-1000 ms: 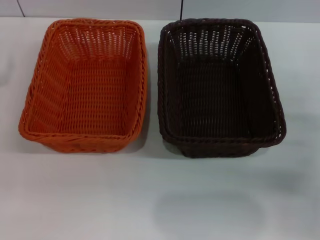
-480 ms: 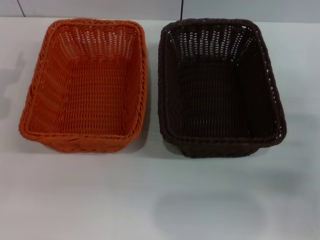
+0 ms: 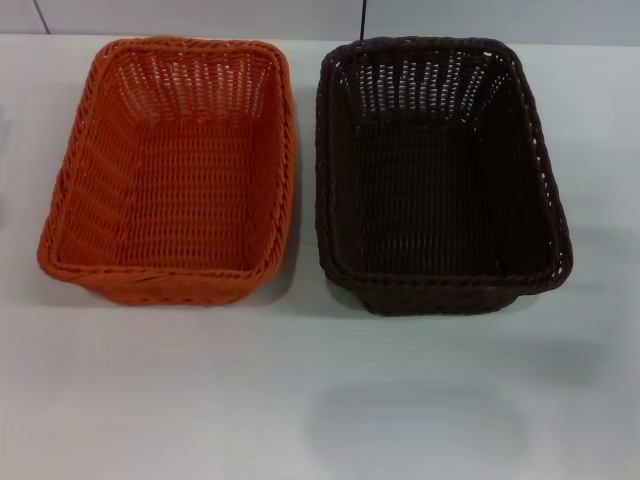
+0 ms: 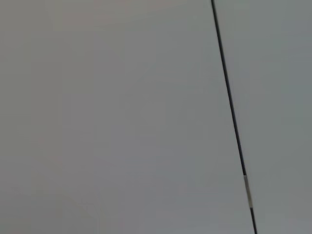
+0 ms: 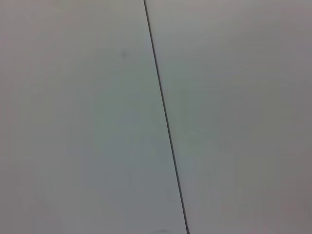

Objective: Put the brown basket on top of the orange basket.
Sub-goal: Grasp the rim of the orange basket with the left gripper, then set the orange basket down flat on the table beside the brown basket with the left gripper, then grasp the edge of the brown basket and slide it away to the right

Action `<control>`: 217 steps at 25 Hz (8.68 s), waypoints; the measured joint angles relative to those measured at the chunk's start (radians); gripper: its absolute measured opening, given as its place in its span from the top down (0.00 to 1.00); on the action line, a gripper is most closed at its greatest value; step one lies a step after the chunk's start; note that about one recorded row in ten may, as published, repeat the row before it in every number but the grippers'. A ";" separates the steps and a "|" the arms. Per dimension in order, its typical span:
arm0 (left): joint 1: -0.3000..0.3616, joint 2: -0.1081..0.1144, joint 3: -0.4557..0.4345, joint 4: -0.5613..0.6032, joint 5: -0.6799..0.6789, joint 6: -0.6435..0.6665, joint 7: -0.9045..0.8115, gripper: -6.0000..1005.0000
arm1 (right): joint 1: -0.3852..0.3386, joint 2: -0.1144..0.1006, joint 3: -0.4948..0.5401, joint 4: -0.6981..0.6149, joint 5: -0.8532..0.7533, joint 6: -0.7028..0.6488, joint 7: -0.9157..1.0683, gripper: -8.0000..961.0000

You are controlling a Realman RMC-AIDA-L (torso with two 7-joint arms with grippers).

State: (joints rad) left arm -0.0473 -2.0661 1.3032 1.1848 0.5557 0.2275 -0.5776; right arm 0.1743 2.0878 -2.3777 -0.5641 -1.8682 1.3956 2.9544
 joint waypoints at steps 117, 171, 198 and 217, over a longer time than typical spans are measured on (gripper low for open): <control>-0.429 0.006 -0.247 0.086 -1.050 -1.415 1.255 0.75 | 0.076 -0.005 0.006 -0.020 0.016 -0.149 0.000 0.17; -0.835 0.067 -0.504 -0.232 -1.251 -1.571 2.223 0.78 | 0.088 -0.005 -0.001 -0.007 0.016 -0.138 0.000 0.17; -0.806 0.013 -0.382 -0.252 -1.158 -1.128 2.250 0.31 | 0.094 -0.005 -0.041 -0.014 0.020 -0.138 0.000 0.17; -0.304 0.008 0.235 -0.079 -1.267 0.469 1.890 0.30 | 0.126 -0.006 -0.039 -0.011 0.019 -0.143 0.000 0.17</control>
State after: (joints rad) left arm -0.3515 -2.0582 1.5381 1.1059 -0.7111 0.6962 1.3129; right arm 0.3004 2.0816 -2.4169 -0.5754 -1.8489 1.2525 2.9544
